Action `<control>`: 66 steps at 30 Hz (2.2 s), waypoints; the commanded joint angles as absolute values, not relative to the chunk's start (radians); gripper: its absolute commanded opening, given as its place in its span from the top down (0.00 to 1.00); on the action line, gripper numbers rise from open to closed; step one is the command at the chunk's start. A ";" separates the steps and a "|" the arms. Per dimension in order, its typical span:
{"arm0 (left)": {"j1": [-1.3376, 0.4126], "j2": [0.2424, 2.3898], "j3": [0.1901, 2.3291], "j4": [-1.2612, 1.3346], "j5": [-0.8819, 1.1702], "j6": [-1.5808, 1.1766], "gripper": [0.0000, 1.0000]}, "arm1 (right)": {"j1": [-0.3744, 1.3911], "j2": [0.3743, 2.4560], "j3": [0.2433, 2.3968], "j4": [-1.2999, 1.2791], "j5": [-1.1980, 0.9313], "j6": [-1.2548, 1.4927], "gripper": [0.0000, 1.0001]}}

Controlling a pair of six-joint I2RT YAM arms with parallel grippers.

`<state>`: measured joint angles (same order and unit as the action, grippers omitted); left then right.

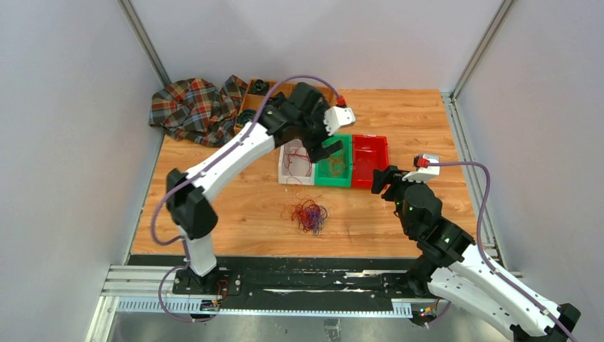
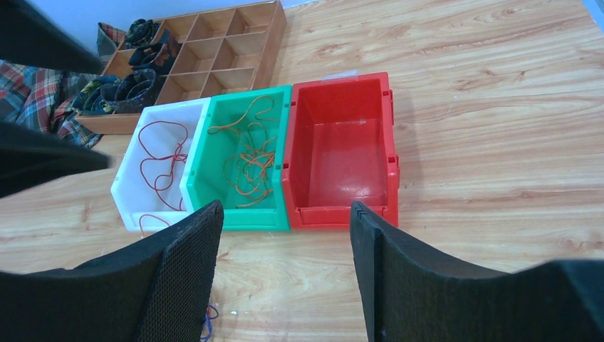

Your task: Untangle the cables

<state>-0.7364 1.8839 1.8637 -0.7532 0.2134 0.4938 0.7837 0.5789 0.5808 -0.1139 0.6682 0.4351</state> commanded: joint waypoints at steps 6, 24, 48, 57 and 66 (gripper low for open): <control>-0.646 1.565 1.484 -0.868 0.278 0.616 0.01 | 0.763 0.579 0.601 -0.117 0.632 0.473 0.35; -0.566 1.597 1.135 -0.403 0.241 0.585 0.32 | 0.763 0.598 0.585 -0.135 0.583 0.504 0.37; -0.583 1.605 0.994 -0.239 0.495 0.319 0.29 | 0.836 0.946 0.581 0.095 0.244 0.547 0.37; -0.530 1.564 0.994 -0.322 0.471 0.233 0.31 | 1.038 1.268 0.672 0.274 0.193 0.448 0.35; -0.500 1.489 0.959 -0.345 0.450 0.217 0.40 | 1.056 1.336 0.554 0.279 0.191 0.492 0.69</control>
<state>-0.5079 1.5360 0.9695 -0.3309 0.4599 0.2287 1.0428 1.3567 0.6296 0.2584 0.1883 0.4736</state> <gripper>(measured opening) 0.624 0.377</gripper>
